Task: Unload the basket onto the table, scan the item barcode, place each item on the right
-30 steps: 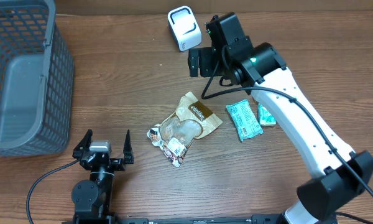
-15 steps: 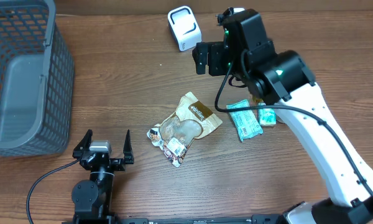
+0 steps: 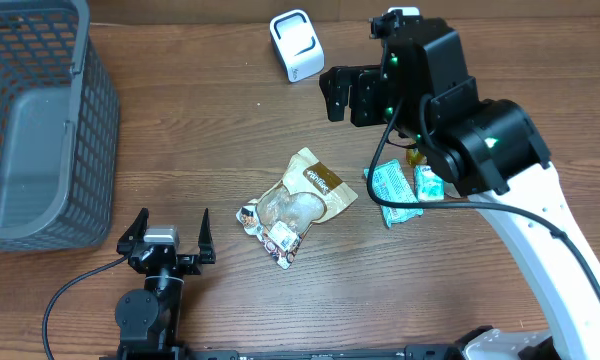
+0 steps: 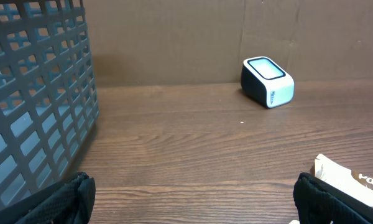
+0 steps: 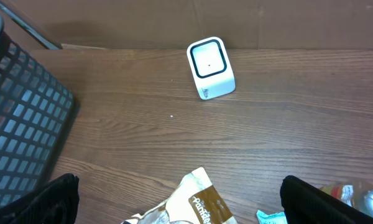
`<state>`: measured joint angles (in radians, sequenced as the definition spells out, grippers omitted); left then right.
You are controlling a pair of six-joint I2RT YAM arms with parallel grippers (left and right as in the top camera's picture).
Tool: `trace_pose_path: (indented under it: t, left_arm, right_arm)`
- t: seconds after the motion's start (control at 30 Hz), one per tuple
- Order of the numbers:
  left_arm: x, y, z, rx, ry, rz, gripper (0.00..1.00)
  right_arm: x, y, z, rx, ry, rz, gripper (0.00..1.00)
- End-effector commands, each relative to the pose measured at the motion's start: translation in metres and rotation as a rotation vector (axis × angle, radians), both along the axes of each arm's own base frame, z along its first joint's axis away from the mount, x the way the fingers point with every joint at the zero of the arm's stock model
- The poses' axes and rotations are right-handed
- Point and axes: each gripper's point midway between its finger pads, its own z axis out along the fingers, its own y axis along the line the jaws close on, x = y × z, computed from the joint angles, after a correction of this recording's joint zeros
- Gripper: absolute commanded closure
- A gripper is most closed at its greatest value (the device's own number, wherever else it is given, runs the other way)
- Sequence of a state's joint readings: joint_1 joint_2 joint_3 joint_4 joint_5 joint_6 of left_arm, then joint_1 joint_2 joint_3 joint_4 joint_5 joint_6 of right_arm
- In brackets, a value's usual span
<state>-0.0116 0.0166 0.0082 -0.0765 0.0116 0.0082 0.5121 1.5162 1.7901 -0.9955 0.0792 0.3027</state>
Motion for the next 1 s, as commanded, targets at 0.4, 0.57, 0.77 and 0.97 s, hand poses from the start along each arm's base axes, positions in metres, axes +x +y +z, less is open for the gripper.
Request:
trace_pose_path:
  t: [0.4,0.57,0.77,0.97]
  left_arm:
    - [0.000,-0.002,0.001,0.021,-0.009,-0.011,0.01]
    - [0.000,-0.002,0.001,0.021,-0.009,-0.011,0.01]
    - [0.000,-0.002,0.001,0.021,-0.009,-0.011,0.01]
    - [0.000,-0.002,0.001,0.021,-0.009,-0.011,0.00]
  right_arm:
    - [-0.049,-0.028,0.012,-0.026,0.042,-0.008,0.00]
    - [-0.067,-0.038,-0.007,-0.082,0.139,-0.007,0.00]
    - [-0.083,-0.048,-0.015,-0.115,0.197,-0.008,0.00]
    - [-0.096,-0.055,-0.013,-0.119,0.204,-0.008,0.00]
